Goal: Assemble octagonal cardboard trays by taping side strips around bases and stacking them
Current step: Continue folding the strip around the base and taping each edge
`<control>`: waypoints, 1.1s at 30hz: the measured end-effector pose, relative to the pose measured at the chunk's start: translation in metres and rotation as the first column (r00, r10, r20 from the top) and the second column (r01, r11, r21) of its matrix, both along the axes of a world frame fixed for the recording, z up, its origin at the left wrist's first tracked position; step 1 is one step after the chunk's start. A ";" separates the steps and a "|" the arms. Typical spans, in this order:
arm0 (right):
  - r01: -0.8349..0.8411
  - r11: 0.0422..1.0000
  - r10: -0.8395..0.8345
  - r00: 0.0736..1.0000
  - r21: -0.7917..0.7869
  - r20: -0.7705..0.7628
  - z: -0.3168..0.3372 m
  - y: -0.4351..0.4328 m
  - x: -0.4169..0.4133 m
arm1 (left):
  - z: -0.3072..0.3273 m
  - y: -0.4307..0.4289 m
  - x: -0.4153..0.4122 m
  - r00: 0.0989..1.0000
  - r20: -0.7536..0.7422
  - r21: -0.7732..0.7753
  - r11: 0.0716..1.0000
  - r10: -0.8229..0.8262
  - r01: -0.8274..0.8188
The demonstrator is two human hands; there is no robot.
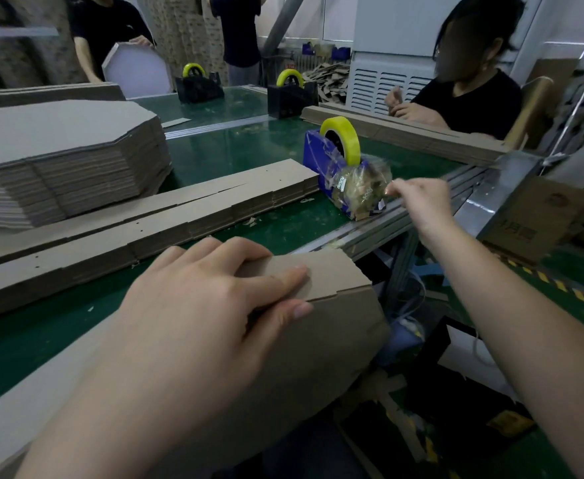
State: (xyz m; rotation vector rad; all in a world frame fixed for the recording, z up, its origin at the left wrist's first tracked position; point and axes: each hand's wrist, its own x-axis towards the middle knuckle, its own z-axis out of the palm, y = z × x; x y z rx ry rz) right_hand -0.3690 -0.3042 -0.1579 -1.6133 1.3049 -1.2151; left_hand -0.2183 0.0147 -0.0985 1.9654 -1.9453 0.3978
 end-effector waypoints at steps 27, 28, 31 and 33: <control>-0.414 0.902 0.245 0.725 0.122 0.644 0.009 0.270 0.018 | 0.009 0.012 -0.001 0.995 -0.094 -0.029 0.999 -0.034 0.031; -0.401 0.901 0.197 0.719 0.167 0.666 0.009 0.271 0.021 | 0.009 0.013 -0.001 0.993 -0.108 -0.025 0.999 -0.044 0.041; -0.380 0.894 0.116 0.711 0.239 0.694 0.010 0.275 0.024 | 0.009 0.014 0.000 0.988 -0.135 -0.005 0.997 -0.076 0.076; -0.373 0.888 0.092 0.719 0.270 0.689 0.010 0.277 0.025 | 0.009 0.015 0.001 0.986 -0.139 0.003 0.996 -0.089 0.090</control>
